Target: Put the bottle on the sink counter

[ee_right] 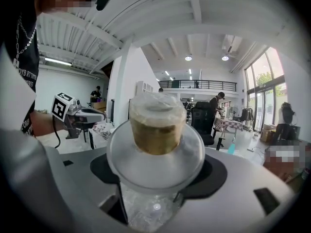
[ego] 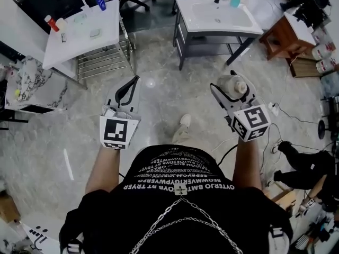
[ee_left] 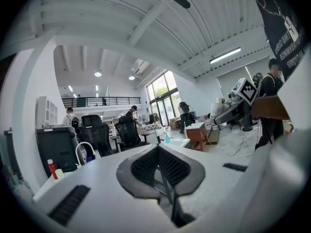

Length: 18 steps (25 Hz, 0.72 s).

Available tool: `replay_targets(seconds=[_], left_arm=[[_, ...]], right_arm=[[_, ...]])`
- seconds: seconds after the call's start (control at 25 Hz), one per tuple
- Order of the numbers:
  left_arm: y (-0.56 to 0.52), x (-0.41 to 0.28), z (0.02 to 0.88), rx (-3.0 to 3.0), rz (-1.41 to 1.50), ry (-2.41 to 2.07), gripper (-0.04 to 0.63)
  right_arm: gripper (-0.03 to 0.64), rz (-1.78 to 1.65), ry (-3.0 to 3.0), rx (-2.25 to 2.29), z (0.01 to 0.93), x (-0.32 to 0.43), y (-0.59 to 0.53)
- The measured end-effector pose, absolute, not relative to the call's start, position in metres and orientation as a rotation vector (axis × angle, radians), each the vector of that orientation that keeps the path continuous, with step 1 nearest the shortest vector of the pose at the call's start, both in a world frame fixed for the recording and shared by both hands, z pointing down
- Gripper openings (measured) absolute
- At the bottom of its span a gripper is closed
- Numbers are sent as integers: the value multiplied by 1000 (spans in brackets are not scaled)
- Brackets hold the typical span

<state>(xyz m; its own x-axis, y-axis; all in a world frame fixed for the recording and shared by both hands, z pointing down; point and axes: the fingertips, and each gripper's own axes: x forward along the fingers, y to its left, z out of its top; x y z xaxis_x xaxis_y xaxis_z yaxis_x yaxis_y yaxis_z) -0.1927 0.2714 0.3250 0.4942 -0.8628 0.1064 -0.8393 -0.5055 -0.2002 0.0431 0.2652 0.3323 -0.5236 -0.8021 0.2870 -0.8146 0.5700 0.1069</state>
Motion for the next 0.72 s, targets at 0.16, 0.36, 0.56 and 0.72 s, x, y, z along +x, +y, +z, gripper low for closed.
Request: replay_targets(seconds=[0.16, 0.36, 0.56, 0.72], left_arm=[[228, -179, 320, -2602, -297, 1497, 6], [177, -149, 312, -2595, -286, 1504, 6], [132, -116, 308, -2589, -291, 1513, 6], [100, -91, 307, -2575, -299, 1523, 6]], right_arm=[[334, 57, -2508, 1316, 329, 56, 222], [334, 65, -2510, 1294, 328, 81, 175], [334, 71, -2531, 1277, 323, 110, 129], [334, 58, -2546, 1247, 321, 133, 95]])
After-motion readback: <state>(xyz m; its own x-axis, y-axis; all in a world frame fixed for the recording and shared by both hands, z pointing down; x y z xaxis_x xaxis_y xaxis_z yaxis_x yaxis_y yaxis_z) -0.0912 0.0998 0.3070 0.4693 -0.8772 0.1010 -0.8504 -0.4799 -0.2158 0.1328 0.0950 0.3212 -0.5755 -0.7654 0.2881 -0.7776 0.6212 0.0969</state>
